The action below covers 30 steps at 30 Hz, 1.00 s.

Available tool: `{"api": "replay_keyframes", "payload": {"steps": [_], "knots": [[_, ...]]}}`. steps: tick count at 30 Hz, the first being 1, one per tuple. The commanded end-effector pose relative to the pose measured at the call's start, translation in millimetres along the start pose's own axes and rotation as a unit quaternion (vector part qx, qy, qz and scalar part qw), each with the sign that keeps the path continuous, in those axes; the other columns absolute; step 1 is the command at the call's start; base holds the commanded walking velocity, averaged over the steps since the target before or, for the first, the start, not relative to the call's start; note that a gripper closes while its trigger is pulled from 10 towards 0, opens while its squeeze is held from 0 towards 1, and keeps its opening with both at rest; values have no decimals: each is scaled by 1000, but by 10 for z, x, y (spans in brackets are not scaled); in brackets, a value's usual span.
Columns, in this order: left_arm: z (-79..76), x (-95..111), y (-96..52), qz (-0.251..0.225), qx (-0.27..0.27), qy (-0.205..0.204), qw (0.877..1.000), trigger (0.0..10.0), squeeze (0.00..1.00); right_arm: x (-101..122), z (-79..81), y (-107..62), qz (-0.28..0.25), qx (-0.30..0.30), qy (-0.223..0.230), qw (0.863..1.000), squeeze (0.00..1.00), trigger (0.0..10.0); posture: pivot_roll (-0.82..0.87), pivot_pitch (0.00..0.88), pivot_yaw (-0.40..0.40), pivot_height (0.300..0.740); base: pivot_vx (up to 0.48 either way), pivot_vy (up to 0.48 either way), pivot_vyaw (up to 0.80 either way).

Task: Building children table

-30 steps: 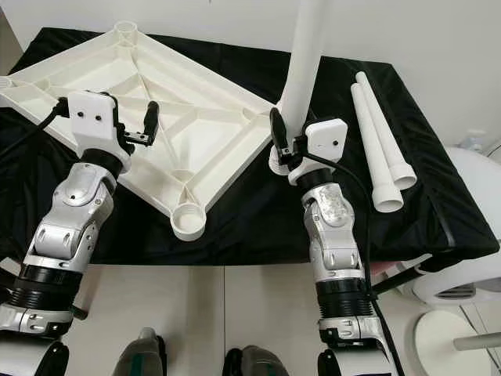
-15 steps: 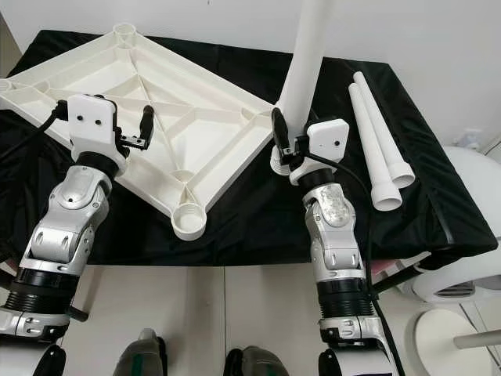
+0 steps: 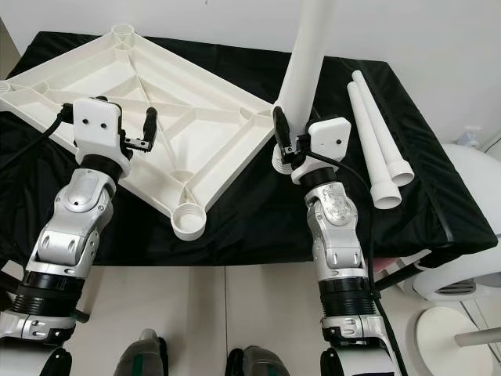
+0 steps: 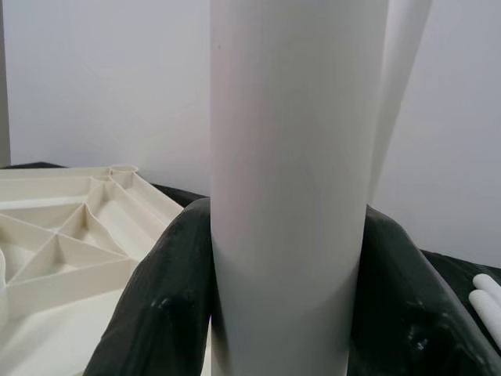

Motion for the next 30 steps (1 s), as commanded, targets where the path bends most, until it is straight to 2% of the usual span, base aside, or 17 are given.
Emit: {"api": "replay_keyframes", "payload": {"steps": [1,13,30], "knots": [[4,9,-26,-6,-3,-2,1000,10000,0,11,-101,-37,-4,-14,-6,1000,0,10000,68,80,-62,740,0,0,0],[42,18,-23,-8,-12,8,1000,10000,0,-3,-120,-69,-2,-18,-10,1000,0,10000,73,80,-56,740,0,0,0],[63,48,-29,-16,-5,2,1000,10000,0,7,-127,-45,-4,-13,-14,1000,0,10000,80,70,-75,740,30,0,0]]}}
Point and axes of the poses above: a point about 5 cm out from each wrist's last joint towards the gripper, its own y axis pointing out of the wrist towards the gripper, its own x axis along the axis of the wrist's last joint, z = x × y, the point moved 3 cm from there along y, pointing out of the wrist towards the gripper, and after that the axes turned 2 degrees about -y, right-handed, at the moved point
